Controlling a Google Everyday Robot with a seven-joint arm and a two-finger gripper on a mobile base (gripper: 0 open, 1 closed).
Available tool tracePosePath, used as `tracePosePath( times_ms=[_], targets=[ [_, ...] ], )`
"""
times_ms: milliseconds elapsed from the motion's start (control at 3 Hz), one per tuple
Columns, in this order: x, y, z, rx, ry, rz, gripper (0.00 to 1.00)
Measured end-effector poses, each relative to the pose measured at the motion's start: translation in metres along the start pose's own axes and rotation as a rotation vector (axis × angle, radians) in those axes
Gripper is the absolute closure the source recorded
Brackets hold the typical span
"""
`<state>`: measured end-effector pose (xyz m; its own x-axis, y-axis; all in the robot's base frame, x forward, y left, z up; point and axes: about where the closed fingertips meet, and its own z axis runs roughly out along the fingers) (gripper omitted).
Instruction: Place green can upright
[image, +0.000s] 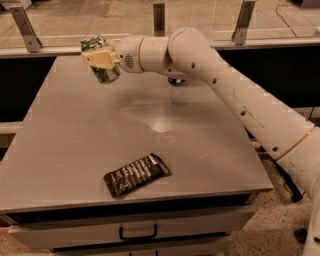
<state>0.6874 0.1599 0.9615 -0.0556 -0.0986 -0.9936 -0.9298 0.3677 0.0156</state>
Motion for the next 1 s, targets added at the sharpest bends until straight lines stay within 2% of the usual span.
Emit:
tracePosePath(
  times_ms=[333, 667, 1000],
  targets=[
    [0.019, 0.002, -0.014, -0.03, 0.004, -0.011, 1.0],
    [0.034, 0.0, -0.041, -0.047, 0.026, -0.046, 1.0],
    [0.05, 0.001, -0.065, -0.07, 0.009, -0.045, 1.0]
  ],
)
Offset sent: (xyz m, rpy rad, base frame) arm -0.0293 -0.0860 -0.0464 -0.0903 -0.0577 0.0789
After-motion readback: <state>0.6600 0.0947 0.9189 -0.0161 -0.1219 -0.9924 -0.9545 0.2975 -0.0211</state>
